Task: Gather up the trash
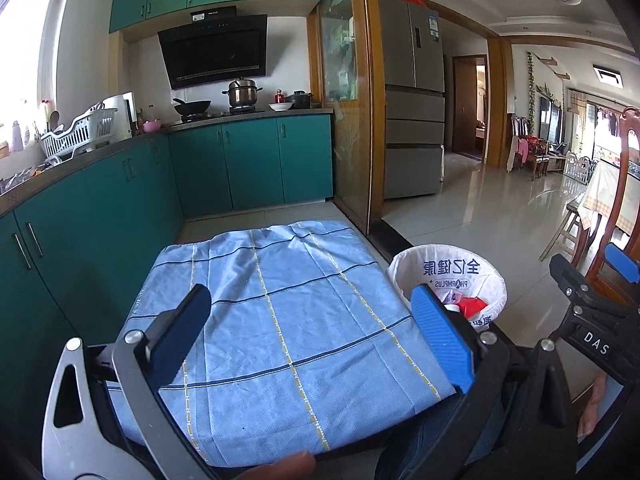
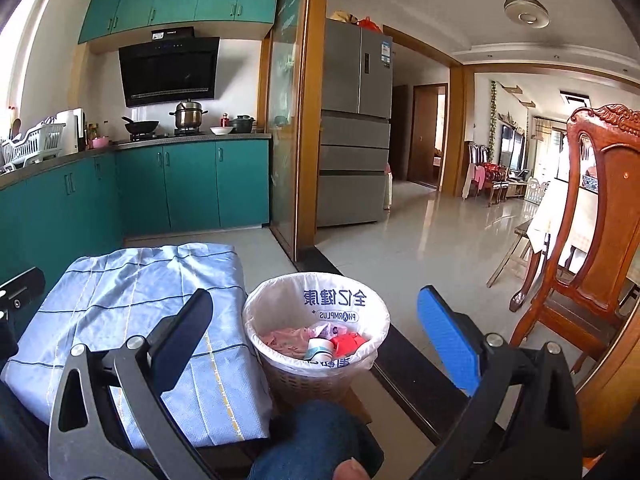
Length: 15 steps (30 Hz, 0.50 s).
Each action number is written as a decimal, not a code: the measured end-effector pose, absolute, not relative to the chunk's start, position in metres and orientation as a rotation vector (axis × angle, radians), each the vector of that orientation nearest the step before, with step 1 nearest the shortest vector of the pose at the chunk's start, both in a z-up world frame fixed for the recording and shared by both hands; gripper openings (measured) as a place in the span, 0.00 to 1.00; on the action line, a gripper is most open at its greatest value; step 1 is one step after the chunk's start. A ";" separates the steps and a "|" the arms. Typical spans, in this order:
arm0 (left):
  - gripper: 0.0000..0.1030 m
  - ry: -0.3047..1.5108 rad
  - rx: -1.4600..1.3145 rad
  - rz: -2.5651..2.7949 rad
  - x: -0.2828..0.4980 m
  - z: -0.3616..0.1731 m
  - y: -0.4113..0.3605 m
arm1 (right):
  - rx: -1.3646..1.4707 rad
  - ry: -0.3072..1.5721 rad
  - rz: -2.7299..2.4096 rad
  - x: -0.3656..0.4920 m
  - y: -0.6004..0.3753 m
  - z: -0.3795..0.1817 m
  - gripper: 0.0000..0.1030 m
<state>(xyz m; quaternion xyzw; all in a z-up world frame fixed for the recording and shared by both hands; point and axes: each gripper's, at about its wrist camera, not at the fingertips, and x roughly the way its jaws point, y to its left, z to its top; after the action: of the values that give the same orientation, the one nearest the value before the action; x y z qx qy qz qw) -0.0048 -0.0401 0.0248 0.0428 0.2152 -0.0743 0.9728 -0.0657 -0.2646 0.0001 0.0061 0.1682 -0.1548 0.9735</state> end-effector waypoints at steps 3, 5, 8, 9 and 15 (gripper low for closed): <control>0.97 0.435 0.087 -0.149 -0.005 0.025 -0.040 | 0.007 0.332 -0.317 -0.067 -0.263 0.001 0.97; 0.97 0.434 0.086 -0.147 -0.005 0.025 -0.040 | 0.006 0.333 -0.317 -0.066 -0.262 0.000 0.97; 0.97 0.435 0.084 -0.143 -0.004 0.023 -0.039 | 0.005 0.336 -0.315 -0.066 -0.260 0.000 0.97; 0.97 0.435 0.084 -0.142 -0.004 0.023 -0.039 | 0.004 0.337 -0.314 -0.066 -0.259 0.000 0.97; 0.97 0.440 0.089 -0.142 -0.003 0.022 -0.038 | -0.005 0.341 -0.313 -0.064 -0.257 0.001 0.97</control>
<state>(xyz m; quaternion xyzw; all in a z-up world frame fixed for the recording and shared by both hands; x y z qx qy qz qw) -0.0032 -0.0383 0.0222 0.0439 0.2181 -0.0702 0.9724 -0.0642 -0.2571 0.0010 -0.0026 0.1691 -0.1549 0.9734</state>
